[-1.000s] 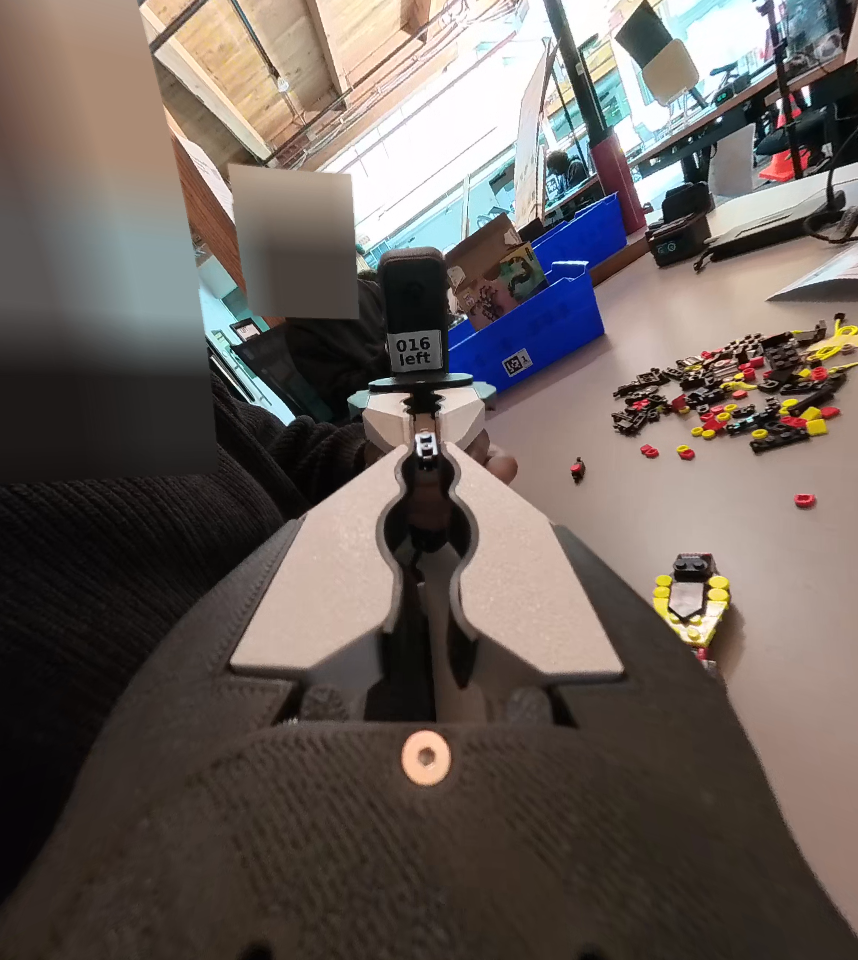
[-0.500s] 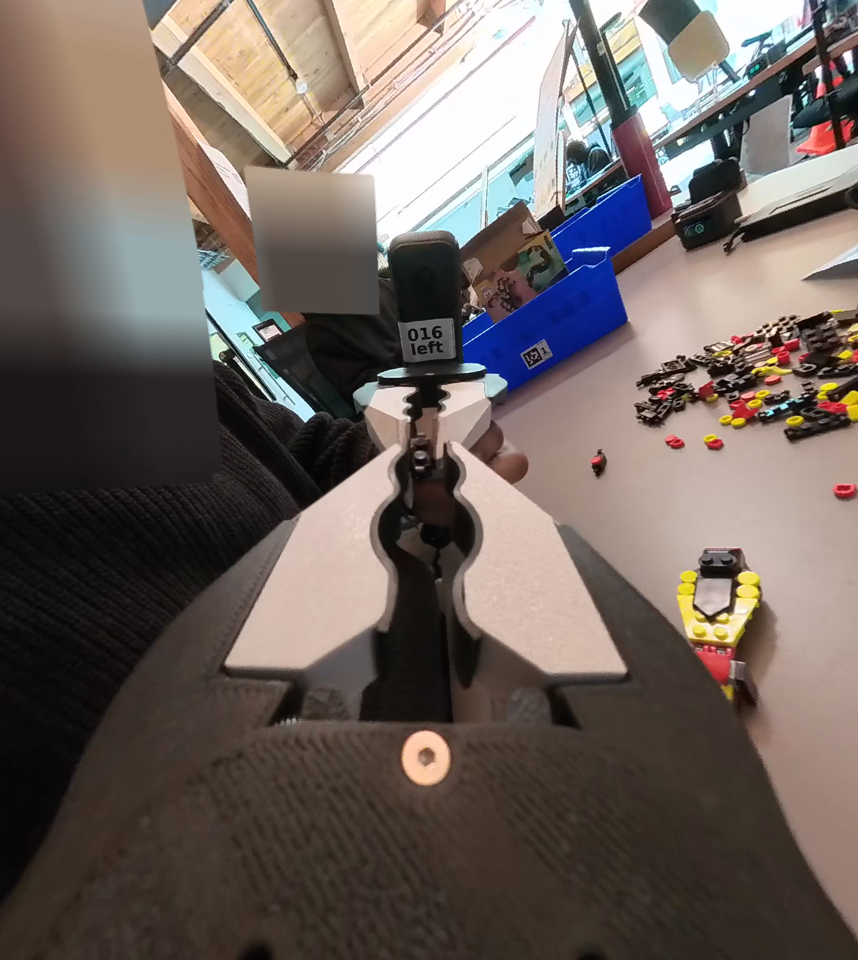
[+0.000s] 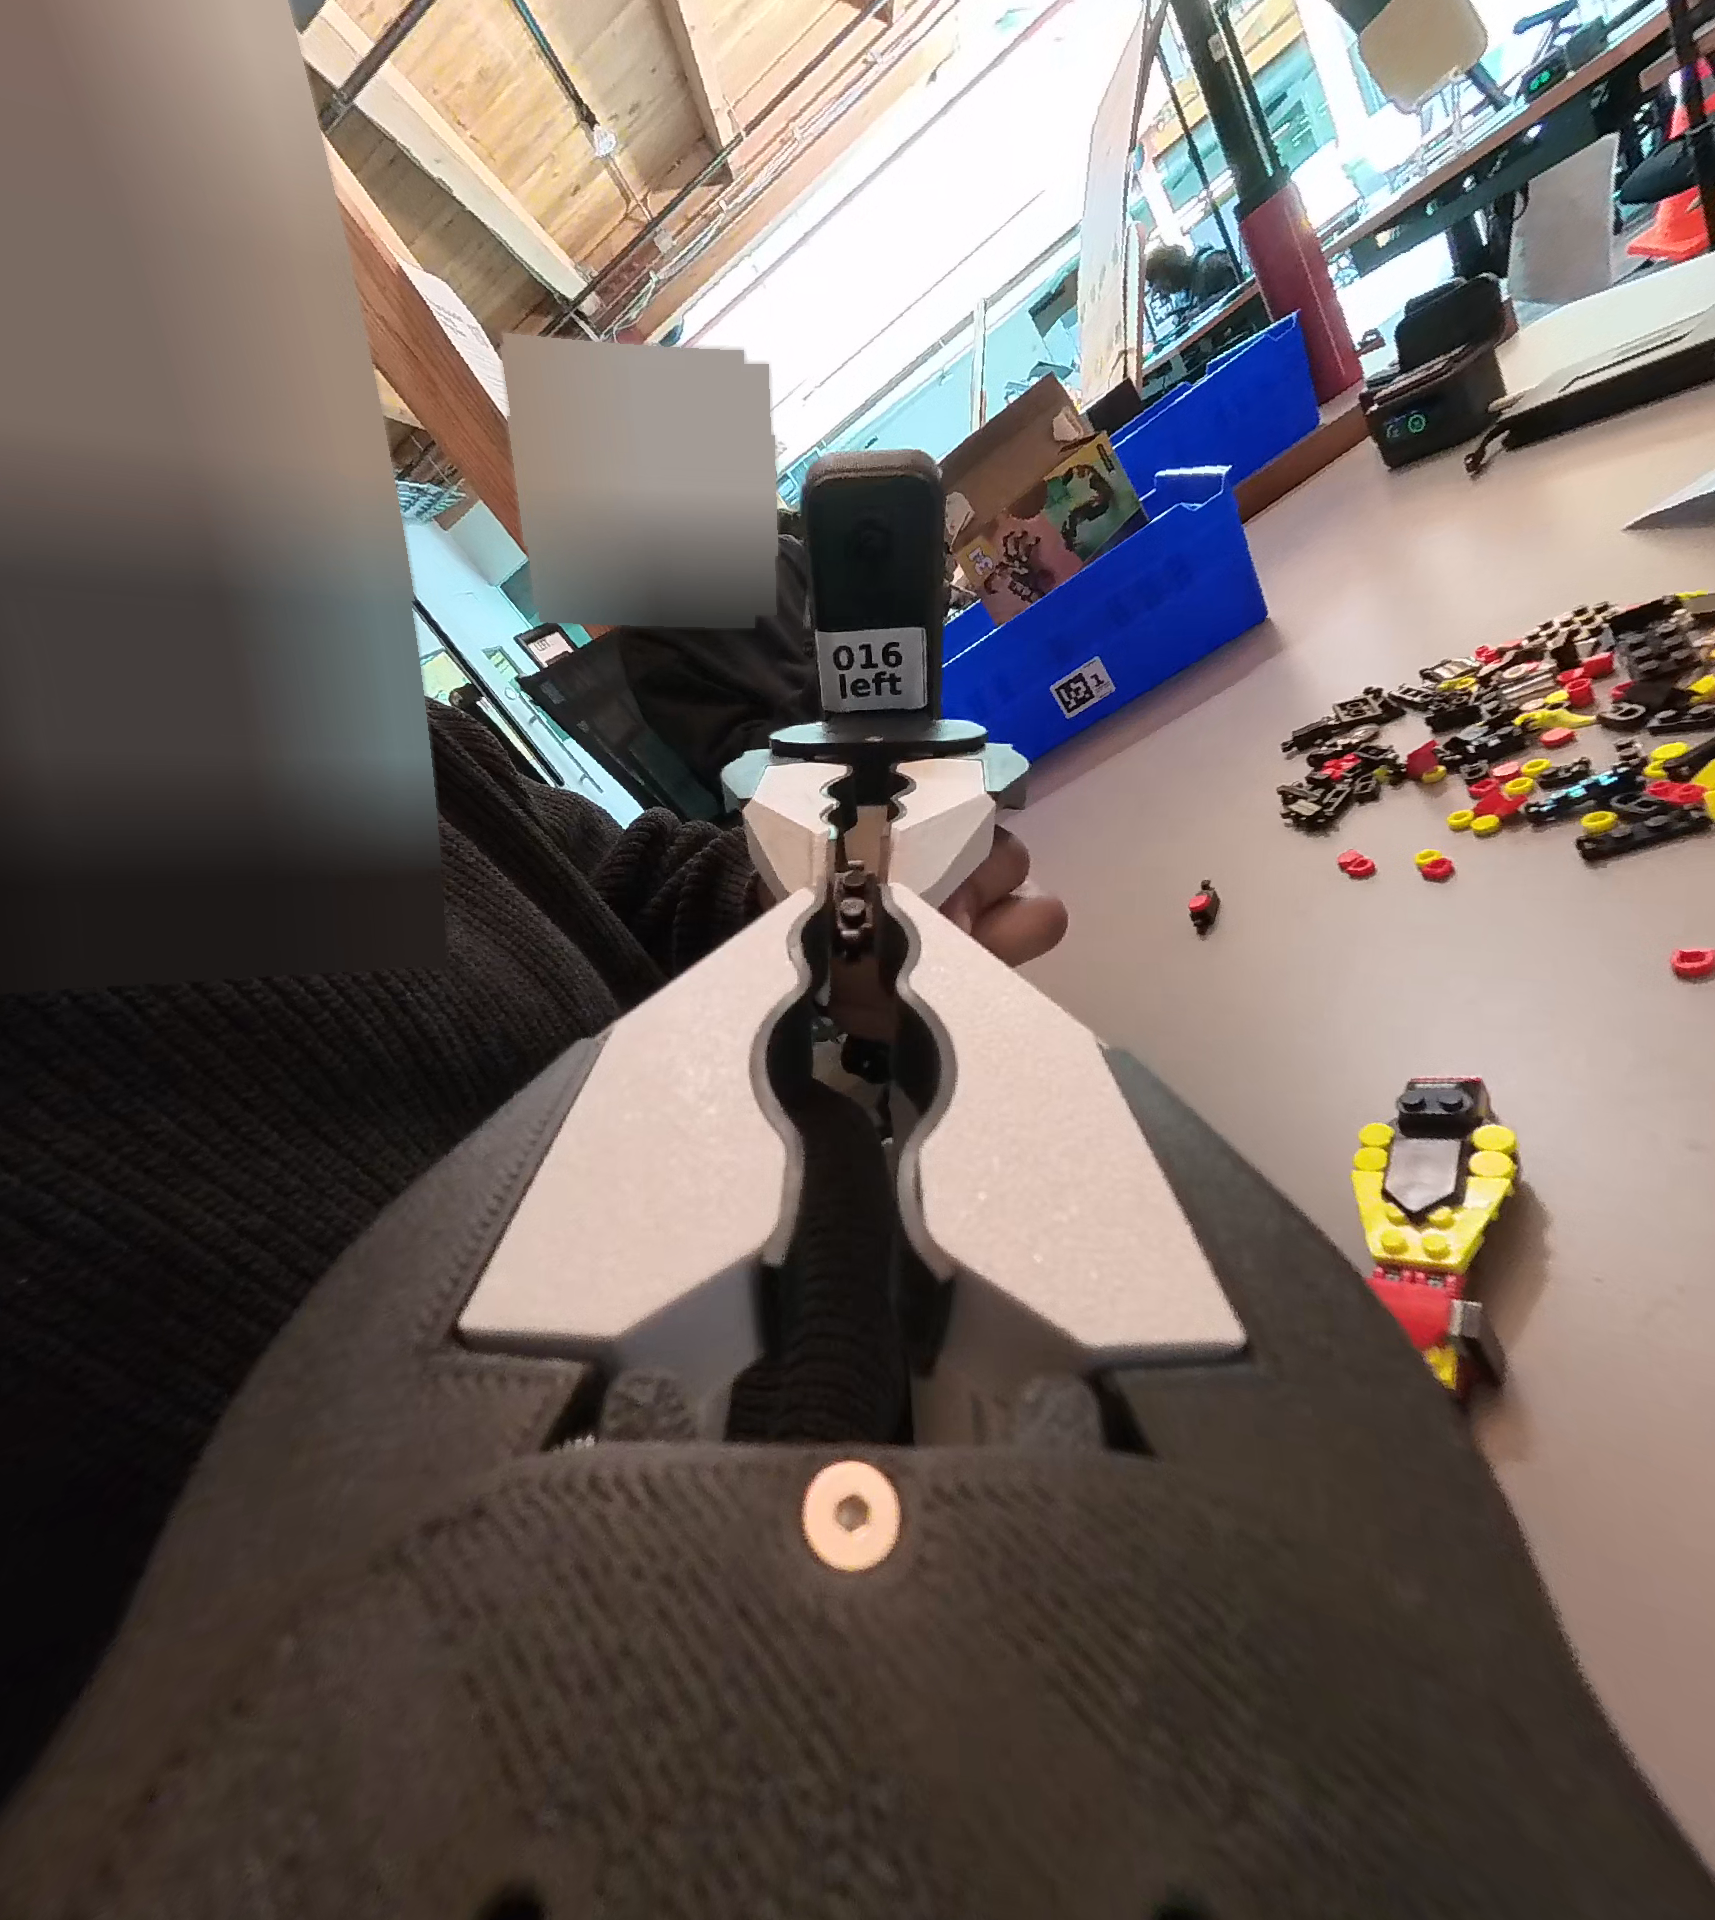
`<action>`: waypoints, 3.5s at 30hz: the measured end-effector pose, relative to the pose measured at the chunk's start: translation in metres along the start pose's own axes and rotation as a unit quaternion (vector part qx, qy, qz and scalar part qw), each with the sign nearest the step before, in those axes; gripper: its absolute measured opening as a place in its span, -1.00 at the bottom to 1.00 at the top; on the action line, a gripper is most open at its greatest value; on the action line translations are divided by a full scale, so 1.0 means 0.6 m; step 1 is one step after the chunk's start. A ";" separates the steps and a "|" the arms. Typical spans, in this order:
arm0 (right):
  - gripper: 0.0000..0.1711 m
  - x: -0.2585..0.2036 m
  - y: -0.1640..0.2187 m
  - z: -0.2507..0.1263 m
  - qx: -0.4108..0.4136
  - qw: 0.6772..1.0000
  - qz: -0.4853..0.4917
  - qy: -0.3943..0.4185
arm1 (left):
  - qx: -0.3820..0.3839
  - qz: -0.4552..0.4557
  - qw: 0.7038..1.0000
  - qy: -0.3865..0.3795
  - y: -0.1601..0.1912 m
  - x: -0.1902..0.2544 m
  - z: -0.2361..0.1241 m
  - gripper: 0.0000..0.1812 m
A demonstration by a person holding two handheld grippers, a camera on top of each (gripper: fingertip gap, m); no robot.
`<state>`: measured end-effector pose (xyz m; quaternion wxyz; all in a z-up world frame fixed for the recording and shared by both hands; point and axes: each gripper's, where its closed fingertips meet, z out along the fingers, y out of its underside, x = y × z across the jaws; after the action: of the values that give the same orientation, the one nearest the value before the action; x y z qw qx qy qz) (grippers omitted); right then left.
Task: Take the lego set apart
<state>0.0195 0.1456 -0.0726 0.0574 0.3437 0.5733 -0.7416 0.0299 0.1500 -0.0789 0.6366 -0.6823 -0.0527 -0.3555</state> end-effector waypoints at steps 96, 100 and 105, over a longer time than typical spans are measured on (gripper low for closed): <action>-0.93 0.015 -0.014 0.005 0.051 0.997 0.037 0.036 | 0.068 -0.021 0.997 -0.014 -0.017 -0.013 -0.009 -0.91; -0.92 0.016 -0.013 0.006 0.049 0.997 0.039 0.036 | 0.068 -0.022 0.997 -0.015 -0.017 -0.014 -0.009 -0.92; -0.92 0.016 -0.012 0.006 0.048 0.997 0.037 0.037 | 0.066 -0.026 0.997 -0.016 -0.018 -0.015 -0.009 -0.94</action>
<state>0.0070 0.1481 -0.0719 0.0473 0.3941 0.5252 -0.7527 0.0155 0.1505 -0.0752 0.6699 -0.6427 -0.1037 -0.3570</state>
